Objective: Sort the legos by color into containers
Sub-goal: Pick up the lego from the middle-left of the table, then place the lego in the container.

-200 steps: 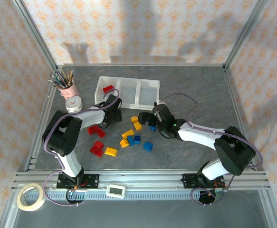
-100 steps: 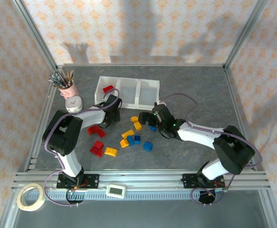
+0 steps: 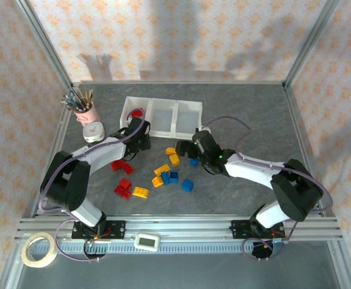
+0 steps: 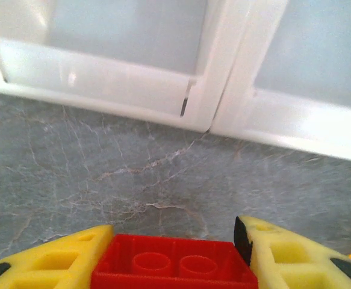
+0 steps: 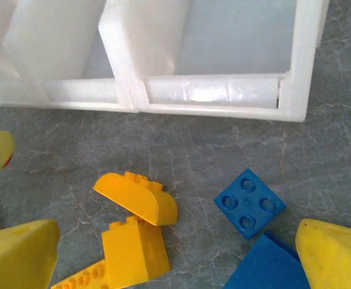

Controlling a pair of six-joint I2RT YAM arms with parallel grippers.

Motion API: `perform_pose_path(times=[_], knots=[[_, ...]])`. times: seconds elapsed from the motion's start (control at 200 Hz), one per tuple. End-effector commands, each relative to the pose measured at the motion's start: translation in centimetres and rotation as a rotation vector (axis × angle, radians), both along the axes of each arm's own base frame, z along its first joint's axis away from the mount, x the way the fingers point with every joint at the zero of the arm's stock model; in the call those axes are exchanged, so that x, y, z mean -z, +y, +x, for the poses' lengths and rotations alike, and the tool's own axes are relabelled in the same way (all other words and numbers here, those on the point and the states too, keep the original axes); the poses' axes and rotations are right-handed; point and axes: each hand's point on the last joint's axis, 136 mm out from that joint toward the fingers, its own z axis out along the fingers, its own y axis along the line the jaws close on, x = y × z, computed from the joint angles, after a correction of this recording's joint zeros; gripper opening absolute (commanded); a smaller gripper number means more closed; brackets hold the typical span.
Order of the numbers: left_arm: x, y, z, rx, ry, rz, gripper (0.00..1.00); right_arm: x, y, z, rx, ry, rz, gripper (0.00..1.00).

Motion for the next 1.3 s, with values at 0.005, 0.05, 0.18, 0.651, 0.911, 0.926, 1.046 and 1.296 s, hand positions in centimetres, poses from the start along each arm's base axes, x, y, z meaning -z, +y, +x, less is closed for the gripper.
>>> perform_pose_path(times=[0.005,0.05,0.18,0.651,0.911,0.926,1.046,1.296], knots=[[-3.1,0.8,0.1,-0.004,-0.061,0.027,0.41,-2.9,0.3,0.9,0.005,-0.072,0.003,1.00],[-4.3,0.9,0.5,-0.011,-0.089,0.025,0.41,-3.3,0.5,1.2,0.006,-0.082,0.005,1.00],[-7.3,2.0,2.4,-0.058,-0.149,0.023,0.41,-4.0,0.9,2.0,0.008,-0.099,-0.006,1.00],[-9.1,5.2,12.5,-0.267,-0.232,-0.016,0.42,-4.4,2.3,4.3,0.006,-0.125,-0.035,1.00],[-5.4,6.1,15.8,-0.332,-0.173,0.042,0.52,-5.0,2.0,5.0,0.010,-0.140,-0.054,1.00],[-5.3,6.1,15.9,-0.330,-0.171,0.040,0.53,-5.0,2.0,5.0,0.010,-0.142,-0.056,1.00],[-4.7,5.7,16.3,-0.318,-0.154,0.027,0.61,-5.6,1.8,5.1,0.013,-0.153,-0.063,1.00],[-7.5,4.5,15.9,-0.266,-0.206,-0.047,0.71,-6.0,1.8,4.9,-0.004,-0.155,-0.073,1.00]])
